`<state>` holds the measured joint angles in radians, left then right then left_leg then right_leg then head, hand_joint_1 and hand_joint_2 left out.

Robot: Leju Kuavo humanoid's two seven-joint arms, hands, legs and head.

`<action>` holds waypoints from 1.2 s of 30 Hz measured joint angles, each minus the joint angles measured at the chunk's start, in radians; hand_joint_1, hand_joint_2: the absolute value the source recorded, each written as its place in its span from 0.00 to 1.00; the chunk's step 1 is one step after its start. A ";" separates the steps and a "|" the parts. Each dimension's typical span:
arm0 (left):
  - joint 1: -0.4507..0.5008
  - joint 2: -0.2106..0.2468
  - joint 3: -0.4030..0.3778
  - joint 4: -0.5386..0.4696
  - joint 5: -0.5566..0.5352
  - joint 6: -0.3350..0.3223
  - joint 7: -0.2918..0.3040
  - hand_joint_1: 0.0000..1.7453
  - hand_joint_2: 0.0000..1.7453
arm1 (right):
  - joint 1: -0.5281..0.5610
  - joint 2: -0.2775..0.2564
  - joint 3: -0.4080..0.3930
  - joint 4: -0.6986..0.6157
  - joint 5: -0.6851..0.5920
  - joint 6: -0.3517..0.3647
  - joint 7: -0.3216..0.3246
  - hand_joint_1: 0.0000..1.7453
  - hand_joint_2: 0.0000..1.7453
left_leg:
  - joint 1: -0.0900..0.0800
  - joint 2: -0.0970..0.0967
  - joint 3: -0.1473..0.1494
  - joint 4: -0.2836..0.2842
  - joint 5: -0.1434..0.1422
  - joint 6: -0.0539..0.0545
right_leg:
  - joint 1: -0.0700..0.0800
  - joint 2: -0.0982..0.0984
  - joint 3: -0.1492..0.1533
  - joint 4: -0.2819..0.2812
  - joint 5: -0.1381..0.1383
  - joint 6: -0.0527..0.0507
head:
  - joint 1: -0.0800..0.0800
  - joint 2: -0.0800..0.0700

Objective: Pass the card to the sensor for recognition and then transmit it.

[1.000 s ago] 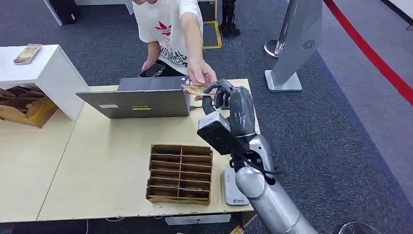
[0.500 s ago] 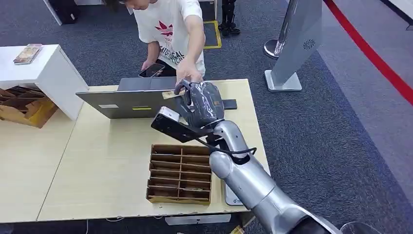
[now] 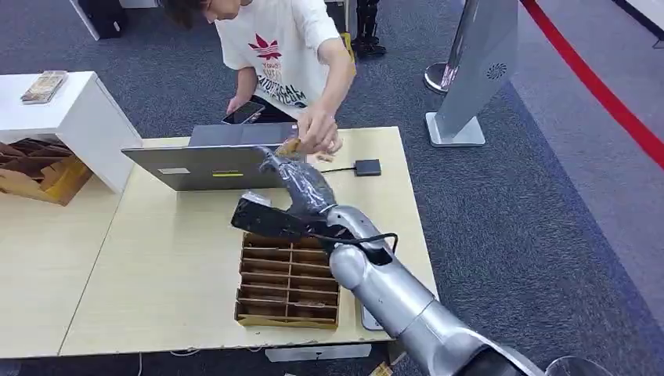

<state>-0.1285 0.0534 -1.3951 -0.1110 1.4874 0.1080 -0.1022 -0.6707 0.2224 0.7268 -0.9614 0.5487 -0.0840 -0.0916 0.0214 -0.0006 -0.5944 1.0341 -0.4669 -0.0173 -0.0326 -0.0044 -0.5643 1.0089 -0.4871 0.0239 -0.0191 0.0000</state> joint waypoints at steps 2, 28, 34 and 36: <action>0.002 0.001 0.000 0.000 0.008 -0.001 -0.007 0.00 0.00 | 0.021 0.002 0.030 -0.042 -0.094 0.105 -0.010 0.00 0.00 | 0.000 0.000 0.000 0.000 0.000 0.000 | 0.000 0.000 0.000 0.000 0.000 0.000 | 0.000 0.000; 0.040 0.014 0.002 0.000 0.031 -0.006 -0.049 0.00 0.00 | 0.352 -0.189 0.142 -0.445 -1.187 0.658 -0.123 0.00 0.00 | 0.000 0.000 0.000 0.000 -0.001 0.000 | 0.000 0.000 -0.001 -0.001 -0.001 0.001 | 0.000 0.000; 0.040 0.014 0.002 0.000 0.031 -0.006 -0.049 0.00 0.00 | 0.388 -0.207 0.114 -0.445 -1.206 0.678 -0.124 0.00 0.00 | 0.000 0.000 0.000 0.000 -0.001 0.000 | 0.000 0.000 -0.001 -0.001 -0.001 0.001 | 0.000 0.000; 0.040 0.014 0.002 0.000 0.031 -0.006 -0.049 0.00 0.00 | 0.403 -0.211 0.104 -0.445 -1.225 0.702 -0.124 0.00 0.00 | 0.000 0.000 0.000 0.000 -0.001 0.000 | 0.000 0.000 -0.001 -0.001 -0.001 0.001 | 0.000 0.000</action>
<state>-0.0888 0.0679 -1.3931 -0.1110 1.5183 0.1022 -0.1511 -0.2679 0.0118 0.8308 -1.4069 -0.6760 0.6184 -0.2159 0.0214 -0.0004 -0.5946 1.0341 -0.4681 -0.0178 -0.0328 -0.0043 -0.5651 1.0081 -0.4880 0.0245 -0.0191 0.0000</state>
